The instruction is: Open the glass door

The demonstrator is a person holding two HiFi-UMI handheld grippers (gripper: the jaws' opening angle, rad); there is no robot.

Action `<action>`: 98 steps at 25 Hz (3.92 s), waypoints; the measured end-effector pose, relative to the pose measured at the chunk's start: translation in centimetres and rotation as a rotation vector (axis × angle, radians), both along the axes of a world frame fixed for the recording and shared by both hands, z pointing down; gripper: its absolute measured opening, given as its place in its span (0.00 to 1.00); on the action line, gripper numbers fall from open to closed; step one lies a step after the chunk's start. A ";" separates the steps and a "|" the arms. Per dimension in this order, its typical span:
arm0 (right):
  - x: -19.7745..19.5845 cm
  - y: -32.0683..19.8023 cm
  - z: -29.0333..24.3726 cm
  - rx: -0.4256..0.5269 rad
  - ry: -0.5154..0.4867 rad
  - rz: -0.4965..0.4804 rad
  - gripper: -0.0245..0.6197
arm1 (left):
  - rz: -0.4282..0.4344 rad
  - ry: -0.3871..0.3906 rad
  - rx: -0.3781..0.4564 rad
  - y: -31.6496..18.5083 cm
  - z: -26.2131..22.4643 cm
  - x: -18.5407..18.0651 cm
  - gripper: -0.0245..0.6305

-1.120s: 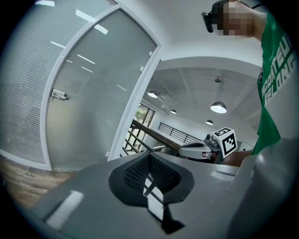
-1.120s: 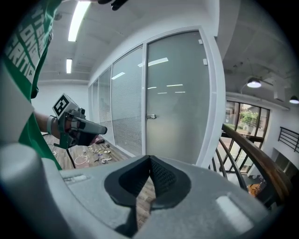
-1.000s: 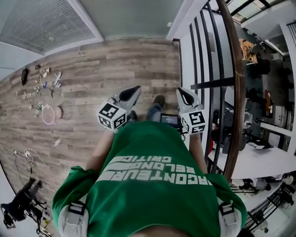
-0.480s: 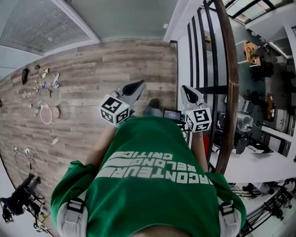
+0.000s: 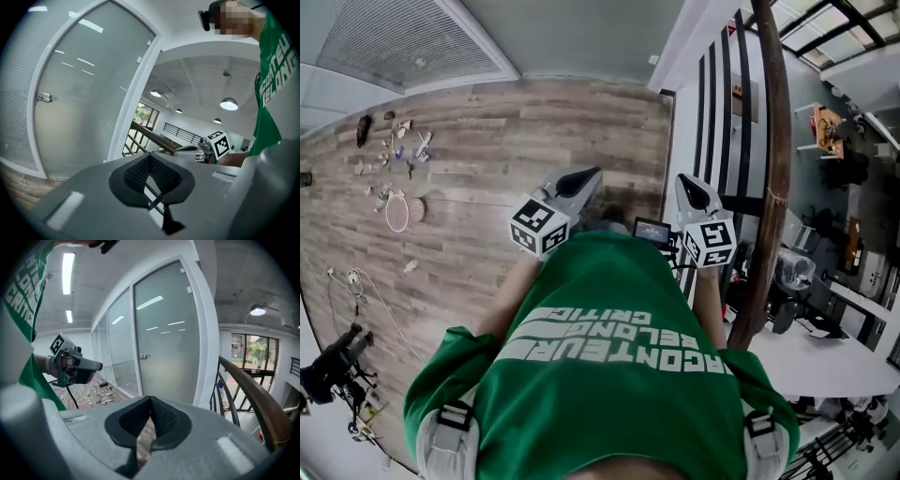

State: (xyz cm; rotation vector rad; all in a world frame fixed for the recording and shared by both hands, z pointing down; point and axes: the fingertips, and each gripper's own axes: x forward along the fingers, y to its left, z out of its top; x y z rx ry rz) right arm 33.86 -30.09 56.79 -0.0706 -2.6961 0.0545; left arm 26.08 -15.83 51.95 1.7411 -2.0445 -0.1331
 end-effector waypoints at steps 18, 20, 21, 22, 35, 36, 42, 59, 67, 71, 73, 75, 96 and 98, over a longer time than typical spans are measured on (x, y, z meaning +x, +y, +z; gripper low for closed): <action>-11.2 -2.8 -0.1 0.038 0.048 -0.047 0.03 | -0.031 0.029 0.039 -4.4 0.1 -11.7 0.06; -13.4 -3.1 -0.2 0.041 0.051 -0.050 0.03 | -0.038 0.033 0.037 -4.4 0.1 -13.8 0.06; -14.7 -3.2 -0.4 0.043 0.051 -0.052 0.03 | -0.043 0.035 0.035 -4.2 0.1 -15.1 0.06; -15.9 -3.2 -0.6 0.044 0.051 -0.054 0.03 | -0.049 0.036 0.034 -4.0 0.1 -16.3 0.06; -27.4 -2.7 -1.2 0.059 0.045 -0.131 0.03 | -0.163 0.038 0.038 -1.4 -0.1 -26.9 0.06; -28.5 -2.3 -1.3 0.063 0.041 -0.144 0.03 | -0.171 0.038 0.039 -1.1 -0.1 -27.7 0.06; -33.3 -0.6 -2.5 0.036 0.009 -0.220 0.03 | -0.209 0.033 0.032 0.1 0.0 -31.6 0.06; -47.7 -5.1 -2.0 -0.046 0.042 -0.472 0.03 | -0.411 0.023 0.034 -4.4 -1.2 -41.5 0.06; -51.6 -8.0 -1.2 -0.053 0.047 -0.541 0.03 | -0.491 0.027 0.017 -6.9 -0.5 -43.8 0.06; -54.2 -8.3 -0.7 -0.059 0.048 -0.597 0.03 | -0.543 0.020 0.015 -7.6 -0.3 -45.5 0.06; -55.3 -8.1 -0.3 -0.055 0.049 -0.630 0.03 | -0.575 0.021 0.017 -7.5 0.1 -46.2 0.06; -56.2 -7.8 0.0 -0.047 0.049 -0.667 0.03 | -0.610 0.026 0.019 -7.4 0.7 -46.6 0.06; -64.9 -2.6 0.6 -0.040 0.014 -0.915 0.03 | -0.830 0.033 0.017 -5.1 1.9 -50.4 0.06; -65.3 -2.3 0.4 -0.037 0.012 -0.912 0.03 | -0.829 0.027 0.021 -4.7 1.6 -51.2 0.06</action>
